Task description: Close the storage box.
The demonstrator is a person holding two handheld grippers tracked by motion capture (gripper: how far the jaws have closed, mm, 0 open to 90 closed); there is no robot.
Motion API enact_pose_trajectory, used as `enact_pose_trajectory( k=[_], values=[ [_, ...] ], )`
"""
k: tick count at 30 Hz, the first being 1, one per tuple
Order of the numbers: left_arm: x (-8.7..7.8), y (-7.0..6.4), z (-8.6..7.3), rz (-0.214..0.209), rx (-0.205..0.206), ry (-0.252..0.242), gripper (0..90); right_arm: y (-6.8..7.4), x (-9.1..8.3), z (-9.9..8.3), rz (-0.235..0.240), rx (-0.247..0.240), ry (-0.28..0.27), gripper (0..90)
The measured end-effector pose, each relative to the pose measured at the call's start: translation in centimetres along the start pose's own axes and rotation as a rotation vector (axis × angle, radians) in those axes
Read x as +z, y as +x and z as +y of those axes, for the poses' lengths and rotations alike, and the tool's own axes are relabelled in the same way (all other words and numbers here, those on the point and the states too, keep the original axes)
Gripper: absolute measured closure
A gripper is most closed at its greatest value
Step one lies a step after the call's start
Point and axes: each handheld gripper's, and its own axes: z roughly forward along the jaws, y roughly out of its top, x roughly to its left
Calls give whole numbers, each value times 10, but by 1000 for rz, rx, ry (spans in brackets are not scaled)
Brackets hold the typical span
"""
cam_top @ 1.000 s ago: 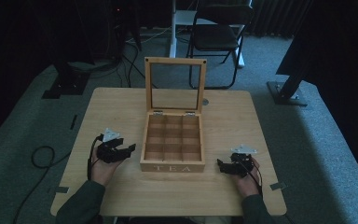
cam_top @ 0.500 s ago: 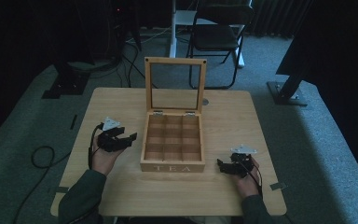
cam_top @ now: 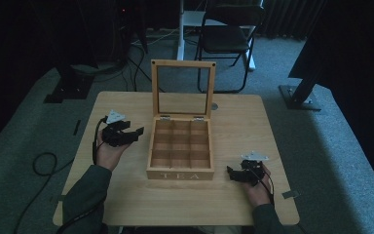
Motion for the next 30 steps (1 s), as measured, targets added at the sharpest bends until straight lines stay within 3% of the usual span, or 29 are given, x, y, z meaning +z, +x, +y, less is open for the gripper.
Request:
enact_pose_trajectory(
  k=[14,30],
  values=[
    [8,10,30,23,8,-19,329,0,0,0,1,2,1,119],
    [16,21,59,-29,33,-79,325,0,0,0,1,2,1,119]
  ],
)
